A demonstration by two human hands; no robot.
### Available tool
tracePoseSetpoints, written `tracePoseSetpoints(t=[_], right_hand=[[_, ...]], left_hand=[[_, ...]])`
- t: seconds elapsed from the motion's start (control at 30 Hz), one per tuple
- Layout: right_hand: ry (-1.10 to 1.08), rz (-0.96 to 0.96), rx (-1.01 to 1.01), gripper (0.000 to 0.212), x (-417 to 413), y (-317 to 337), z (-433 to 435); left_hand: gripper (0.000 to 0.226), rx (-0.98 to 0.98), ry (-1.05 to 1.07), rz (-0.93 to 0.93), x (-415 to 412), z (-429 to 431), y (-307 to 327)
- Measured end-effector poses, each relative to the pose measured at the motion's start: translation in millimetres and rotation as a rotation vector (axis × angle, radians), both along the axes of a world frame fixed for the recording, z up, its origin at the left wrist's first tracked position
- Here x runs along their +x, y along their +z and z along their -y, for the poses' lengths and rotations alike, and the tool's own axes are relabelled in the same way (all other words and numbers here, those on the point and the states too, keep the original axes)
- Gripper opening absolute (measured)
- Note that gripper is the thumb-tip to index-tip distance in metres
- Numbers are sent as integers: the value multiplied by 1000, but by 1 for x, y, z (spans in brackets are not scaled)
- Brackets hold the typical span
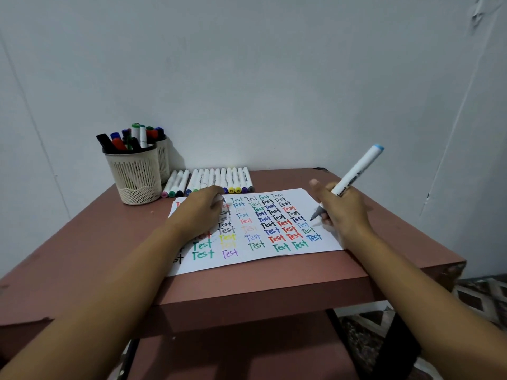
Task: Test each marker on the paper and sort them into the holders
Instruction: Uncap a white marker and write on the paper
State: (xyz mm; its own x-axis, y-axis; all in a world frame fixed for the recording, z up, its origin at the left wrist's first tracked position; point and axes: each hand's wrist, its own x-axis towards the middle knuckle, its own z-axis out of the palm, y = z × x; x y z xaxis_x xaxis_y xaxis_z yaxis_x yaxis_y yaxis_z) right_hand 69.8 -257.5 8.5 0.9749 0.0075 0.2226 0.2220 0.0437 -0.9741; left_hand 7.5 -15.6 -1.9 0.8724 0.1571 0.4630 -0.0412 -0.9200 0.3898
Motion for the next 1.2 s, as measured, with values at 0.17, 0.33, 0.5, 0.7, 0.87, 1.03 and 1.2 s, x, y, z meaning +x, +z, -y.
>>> tracePoseSetpoints(t=[0.17,0.33,0.5,0.7,0.87,1.03,1.2], right_hand=[[136,-39,68,35,5,19,-16],[276,-104,129,24,13,24,-49],[348,-100,151,22,15,24,-85],[377,-59,117,19,20,10,-105],[401,-22,100,17,21,8,-108],[439,-16,34,18,18,5,-108],[463,28,-31,23,17,2,-107]], left_hand=[[31,26,-69,53,4,-2,1],[35,-25,-89,34,3,3,1],[17,-43,-79,53,4,2,0],[22,-102,-124,97,9,-1,-1],[26,-123,-128,92,11,-1,0],[19,-125,-148,150,10,3,0],[21,-68,-170,208,8,3,0]])
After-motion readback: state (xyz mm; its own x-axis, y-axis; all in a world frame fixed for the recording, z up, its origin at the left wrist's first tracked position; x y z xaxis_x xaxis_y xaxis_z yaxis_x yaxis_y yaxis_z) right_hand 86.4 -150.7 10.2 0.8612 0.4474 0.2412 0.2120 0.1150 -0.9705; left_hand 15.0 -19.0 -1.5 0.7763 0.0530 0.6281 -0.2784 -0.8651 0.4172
